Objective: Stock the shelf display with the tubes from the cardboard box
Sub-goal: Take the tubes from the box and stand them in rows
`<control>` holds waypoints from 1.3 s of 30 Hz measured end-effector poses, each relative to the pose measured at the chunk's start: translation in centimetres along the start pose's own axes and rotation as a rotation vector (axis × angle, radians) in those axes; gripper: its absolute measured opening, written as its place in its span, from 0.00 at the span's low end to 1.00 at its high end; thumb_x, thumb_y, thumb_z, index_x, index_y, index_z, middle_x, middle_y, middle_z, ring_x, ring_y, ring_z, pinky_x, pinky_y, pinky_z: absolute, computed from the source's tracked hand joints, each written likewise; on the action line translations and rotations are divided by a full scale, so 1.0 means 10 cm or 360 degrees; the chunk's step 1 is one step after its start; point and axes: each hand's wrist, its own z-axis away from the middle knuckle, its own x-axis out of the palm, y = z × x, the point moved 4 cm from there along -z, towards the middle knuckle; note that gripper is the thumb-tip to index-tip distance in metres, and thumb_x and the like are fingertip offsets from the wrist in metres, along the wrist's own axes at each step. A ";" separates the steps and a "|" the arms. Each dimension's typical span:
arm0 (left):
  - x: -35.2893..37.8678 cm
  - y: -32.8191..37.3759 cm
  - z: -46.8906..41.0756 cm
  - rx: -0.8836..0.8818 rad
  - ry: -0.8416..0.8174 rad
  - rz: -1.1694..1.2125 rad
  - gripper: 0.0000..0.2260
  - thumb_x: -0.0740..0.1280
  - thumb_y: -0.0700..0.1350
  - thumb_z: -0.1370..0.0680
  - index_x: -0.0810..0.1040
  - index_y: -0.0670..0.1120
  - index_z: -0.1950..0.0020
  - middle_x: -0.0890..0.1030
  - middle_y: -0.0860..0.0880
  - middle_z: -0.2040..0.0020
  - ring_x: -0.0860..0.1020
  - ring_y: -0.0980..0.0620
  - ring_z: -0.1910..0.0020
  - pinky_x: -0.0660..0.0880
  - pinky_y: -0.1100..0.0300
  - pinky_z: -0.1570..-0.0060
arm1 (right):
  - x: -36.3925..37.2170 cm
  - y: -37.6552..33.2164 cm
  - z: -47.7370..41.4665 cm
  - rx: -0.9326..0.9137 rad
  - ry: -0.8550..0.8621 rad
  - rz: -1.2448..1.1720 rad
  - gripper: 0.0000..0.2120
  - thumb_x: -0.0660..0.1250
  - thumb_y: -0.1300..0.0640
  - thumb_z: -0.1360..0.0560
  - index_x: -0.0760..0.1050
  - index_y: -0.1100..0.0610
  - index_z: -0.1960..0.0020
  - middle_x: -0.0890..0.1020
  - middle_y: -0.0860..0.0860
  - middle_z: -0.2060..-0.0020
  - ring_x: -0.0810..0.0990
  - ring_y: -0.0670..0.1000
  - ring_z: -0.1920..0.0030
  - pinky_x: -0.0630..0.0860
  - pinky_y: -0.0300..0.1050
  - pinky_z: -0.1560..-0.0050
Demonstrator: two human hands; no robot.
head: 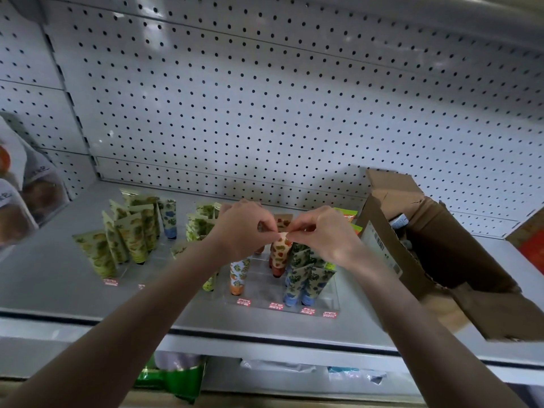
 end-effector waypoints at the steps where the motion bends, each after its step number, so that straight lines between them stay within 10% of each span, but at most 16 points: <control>1: 0.01 0.00 0.00 -0.0009 -0.0003 -0.0034 0.06 0.65 0.54 0.25 0.80 0.56 0.59 0.73 0.63 0.63 0.71 0.58 0.54 0.61 0.56 0.44 | 0.01 0.00 0.00 0.0002 -0.0014 0.0031 0.04 0.71 0.58 0.28 0.84 0.54 0.54 0.82 0.44 0.62 0.76 0.39 0.63 0.69 0.24 0.62; 18: 0.11 -0.03 -0.02 -0.0074 -0.0109 -0.0195 0.08 0.65 0.54 0.25 0.80 0.55 0.61 0.77 0.56 0.56 0.69 0.53 0.42 0.54 0.56 0.49 | 0.09 0.03 -0.06 -0.0001 -0.0104 0.0146 0.03 0.72 0.59 0.29 0.84 0.53 0.57 0.84 0.46 0.60 0.80 0.45 0.57 0.77 0.43 0.50; 39: -0.03 0.06 -0.01 -0.0072 0.0018 -0.0061 0.09 0.64 0.55 0.25 0.81 0.54 0.56 0.79 0.57 0.57 0.73 0.54 0.52 0.61 0.56 0.46 | -0.34 0.02 0.10 -0.0083 0.0208 -0.0081 0.03 0.71 0.61 0.28 0.83 0.55 0.56 0.81 0.43 0.64 0.76 0.35 0.66 0.70 0.23 0.61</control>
